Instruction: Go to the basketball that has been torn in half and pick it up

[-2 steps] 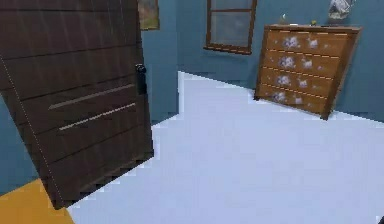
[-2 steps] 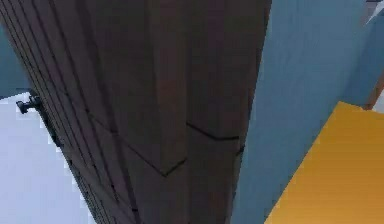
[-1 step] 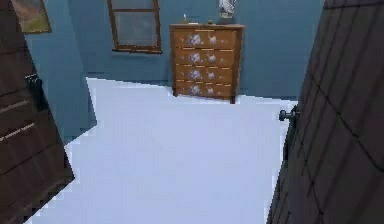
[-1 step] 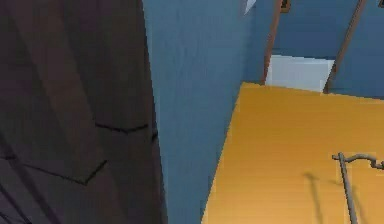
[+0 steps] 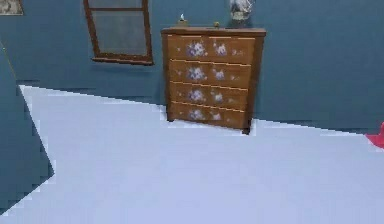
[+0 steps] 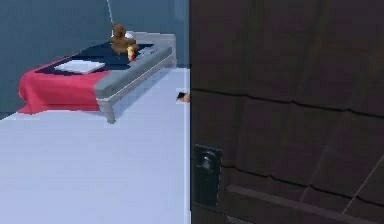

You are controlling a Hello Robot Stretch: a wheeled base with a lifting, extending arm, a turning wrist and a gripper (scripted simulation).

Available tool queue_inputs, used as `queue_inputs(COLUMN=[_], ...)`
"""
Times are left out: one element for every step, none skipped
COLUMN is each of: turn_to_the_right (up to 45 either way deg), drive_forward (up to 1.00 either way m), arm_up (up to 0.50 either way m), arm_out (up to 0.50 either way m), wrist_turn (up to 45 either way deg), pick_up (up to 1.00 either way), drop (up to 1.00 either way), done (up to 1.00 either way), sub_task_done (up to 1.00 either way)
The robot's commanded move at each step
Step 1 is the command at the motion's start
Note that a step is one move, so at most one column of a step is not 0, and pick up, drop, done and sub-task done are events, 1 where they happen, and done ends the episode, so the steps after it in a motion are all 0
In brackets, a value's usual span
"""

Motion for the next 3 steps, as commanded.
queue_inputs(turn_to_the_right=[3.0, 0.0, 45.0], drive_forward=[0.00, 0.30, 0.00], arm_up=[0.00, 0.00, 0.00], arm_out=[0.00, 0.00, 0.00], wrist_turn=[0.0, 0.0, 0.0], pick_up=[0.00, 0.00, 0.00], drop=[0.00, 0.00, 0.00], done=[0.00, 0.00, 0.00], sub_task_done=[0.00, 0.00, 0.00])
